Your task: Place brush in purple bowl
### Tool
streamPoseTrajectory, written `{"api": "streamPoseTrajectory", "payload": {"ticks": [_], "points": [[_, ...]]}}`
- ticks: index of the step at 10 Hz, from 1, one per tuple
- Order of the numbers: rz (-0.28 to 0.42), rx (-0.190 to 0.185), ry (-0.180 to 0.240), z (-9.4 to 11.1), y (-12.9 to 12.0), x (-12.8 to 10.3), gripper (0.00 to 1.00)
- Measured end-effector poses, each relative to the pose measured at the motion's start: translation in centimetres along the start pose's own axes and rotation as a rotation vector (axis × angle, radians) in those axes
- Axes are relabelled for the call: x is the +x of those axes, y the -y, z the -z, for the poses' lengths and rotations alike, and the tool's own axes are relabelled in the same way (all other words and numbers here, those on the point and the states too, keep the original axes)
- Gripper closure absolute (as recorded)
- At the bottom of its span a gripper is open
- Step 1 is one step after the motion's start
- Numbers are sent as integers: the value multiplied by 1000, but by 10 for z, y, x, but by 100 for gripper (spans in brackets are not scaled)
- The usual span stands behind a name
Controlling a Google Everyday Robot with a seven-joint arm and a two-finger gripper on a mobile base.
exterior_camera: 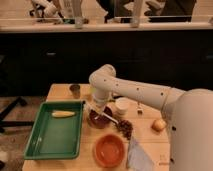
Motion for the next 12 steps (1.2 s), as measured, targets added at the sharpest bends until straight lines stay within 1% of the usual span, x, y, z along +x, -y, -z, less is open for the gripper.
{"api": "streamPoseTrajectory", "payload": {"ticks": [7, 8, 9, 10, 11, 12], "points": [[0, 0, 0, 0, 0, 0, 95], [0, -1, -1, -1, 0, 0, 99], [1, -1, -1, -1, 0, 0, 100], [1, -1, -1, -1, -1, 0, 97], [1, -1, -1, -1, 0, 0, 88], [1, -1, -1, -1, 0, 0, 76]]}}
